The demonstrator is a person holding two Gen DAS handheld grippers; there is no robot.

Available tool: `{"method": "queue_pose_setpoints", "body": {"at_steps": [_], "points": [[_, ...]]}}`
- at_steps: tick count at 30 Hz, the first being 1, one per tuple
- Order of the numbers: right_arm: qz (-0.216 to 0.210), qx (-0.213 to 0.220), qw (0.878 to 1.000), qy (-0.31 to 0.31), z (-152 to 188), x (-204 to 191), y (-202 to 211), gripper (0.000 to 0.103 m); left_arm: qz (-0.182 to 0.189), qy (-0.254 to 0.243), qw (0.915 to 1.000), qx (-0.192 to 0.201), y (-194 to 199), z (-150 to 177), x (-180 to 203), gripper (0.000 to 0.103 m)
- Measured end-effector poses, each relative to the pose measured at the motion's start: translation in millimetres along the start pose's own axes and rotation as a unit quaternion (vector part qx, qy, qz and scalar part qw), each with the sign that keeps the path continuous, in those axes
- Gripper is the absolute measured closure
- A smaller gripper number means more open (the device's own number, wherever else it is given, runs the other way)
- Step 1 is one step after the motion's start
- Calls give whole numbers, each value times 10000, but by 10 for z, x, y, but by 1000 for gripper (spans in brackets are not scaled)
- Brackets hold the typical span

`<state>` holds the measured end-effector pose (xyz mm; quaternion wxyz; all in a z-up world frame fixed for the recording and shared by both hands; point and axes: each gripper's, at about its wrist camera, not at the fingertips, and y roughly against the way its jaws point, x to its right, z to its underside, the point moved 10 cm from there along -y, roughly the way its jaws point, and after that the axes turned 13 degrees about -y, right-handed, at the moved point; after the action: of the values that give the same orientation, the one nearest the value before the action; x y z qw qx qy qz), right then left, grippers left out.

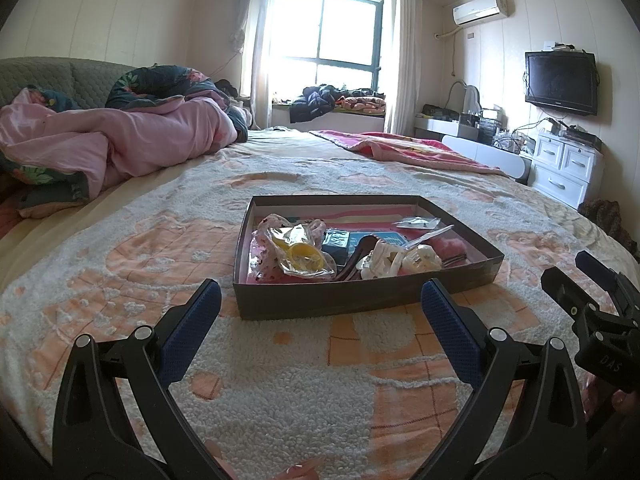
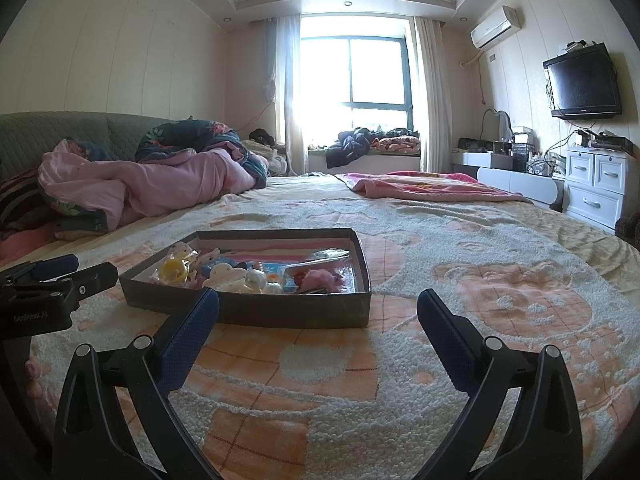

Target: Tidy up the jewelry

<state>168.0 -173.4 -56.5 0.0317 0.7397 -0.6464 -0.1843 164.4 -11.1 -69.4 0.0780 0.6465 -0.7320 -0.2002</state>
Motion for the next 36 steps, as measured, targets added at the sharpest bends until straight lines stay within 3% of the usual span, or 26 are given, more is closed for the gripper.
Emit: {"method": "queue_pose_setpoints", "body": {"at_steps": [36], "points": [[4,8,10000,-5,-5,-6,1,6,-41,44,9999,-90,-4,2,-31,11]]}}
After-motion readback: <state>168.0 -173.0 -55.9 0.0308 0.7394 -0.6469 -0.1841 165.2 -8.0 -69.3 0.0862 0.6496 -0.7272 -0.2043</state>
